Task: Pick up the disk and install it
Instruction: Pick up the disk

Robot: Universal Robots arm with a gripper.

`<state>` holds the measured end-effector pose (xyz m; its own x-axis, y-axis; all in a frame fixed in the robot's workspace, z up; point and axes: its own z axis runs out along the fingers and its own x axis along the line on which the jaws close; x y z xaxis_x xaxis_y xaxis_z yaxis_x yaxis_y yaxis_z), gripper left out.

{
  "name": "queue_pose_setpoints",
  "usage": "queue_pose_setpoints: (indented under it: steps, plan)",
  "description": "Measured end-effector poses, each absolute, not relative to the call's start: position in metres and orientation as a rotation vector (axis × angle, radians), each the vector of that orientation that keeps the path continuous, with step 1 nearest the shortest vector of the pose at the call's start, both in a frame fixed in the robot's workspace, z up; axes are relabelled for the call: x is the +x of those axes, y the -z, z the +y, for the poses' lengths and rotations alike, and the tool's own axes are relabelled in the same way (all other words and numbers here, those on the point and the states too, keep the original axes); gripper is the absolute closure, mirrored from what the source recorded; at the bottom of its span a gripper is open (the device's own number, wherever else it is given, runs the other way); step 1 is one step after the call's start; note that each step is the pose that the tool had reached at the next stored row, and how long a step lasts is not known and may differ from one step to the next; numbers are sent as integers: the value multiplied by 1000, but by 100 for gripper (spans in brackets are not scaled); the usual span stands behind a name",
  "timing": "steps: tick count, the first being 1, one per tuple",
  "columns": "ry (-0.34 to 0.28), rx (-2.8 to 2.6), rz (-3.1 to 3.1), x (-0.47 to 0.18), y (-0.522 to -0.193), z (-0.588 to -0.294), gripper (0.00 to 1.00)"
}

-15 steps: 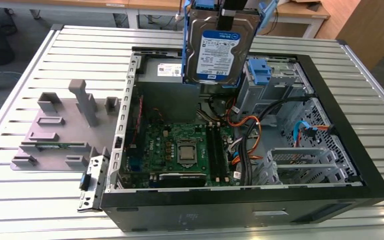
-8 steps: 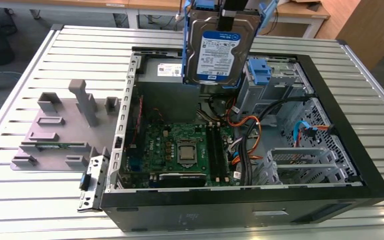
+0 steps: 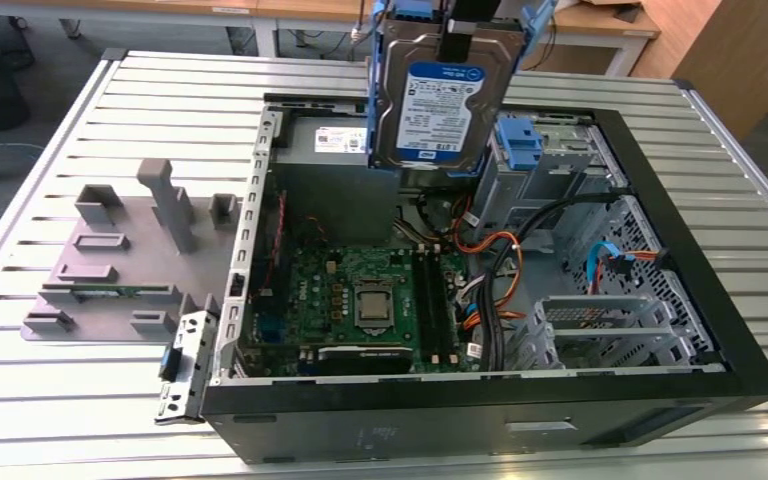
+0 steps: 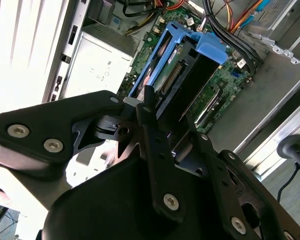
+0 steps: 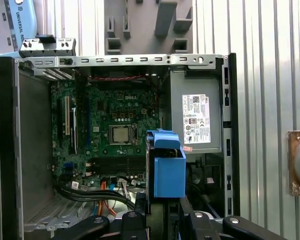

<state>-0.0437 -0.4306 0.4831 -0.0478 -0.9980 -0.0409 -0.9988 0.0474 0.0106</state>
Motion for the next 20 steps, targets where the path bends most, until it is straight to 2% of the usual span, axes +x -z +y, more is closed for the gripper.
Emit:
queue_pose_setpoints:
  steps: [20]
  plan:
    - [-56,-2152,2257,-26,-483,-431,65]
